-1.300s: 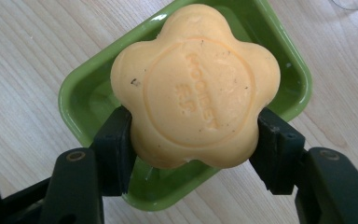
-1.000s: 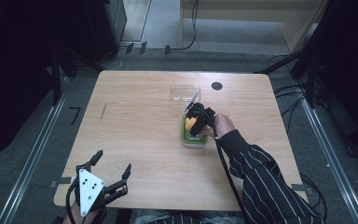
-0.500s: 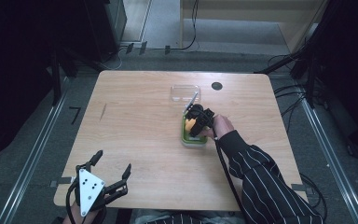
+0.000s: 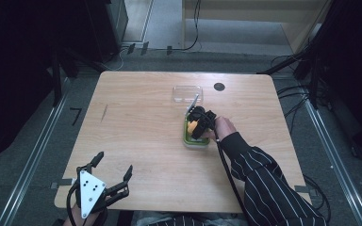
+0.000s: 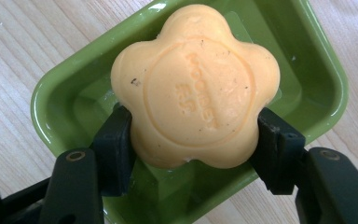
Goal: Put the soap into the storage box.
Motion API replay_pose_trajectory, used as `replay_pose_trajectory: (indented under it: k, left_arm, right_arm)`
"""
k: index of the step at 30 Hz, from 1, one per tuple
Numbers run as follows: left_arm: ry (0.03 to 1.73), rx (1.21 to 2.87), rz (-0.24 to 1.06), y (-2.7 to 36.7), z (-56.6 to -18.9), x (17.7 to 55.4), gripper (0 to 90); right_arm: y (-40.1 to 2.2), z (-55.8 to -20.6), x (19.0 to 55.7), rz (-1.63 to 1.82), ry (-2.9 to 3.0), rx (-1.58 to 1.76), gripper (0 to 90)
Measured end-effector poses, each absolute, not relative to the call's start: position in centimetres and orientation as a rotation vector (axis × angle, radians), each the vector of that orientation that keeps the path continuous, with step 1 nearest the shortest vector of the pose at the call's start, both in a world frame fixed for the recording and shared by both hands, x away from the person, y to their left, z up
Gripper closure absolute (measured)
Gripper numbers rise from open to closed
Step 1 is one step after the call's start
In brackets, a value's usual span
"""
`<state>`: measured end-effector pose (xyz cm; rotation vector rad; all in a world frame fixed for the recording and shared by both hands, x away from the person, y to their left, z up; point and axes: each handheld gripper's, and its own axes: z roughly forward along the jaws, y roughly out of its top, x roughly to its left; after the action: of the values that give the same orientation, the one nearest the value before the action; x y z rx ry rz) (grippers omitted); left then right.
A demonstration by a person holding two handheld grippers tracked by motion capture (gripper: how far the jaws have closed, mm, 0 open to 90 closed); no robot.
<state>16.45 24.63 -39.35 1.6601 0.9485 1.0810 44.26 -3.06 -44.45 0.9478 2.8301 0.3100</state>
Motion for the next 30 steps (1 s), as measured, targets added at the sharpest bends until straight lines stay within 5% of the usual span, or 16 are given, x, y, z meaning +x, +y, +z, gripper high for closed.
replay_pose_trajectory:
  k: [30]
  left_arm:
    - [0.945, 1.662, 1.081, 24.61, -39.35, 16.47, 13.0]
  right_arm:
    - [-3.09, -44.86, 44.29, 0.289, 2.836, 0.917, 37.6]
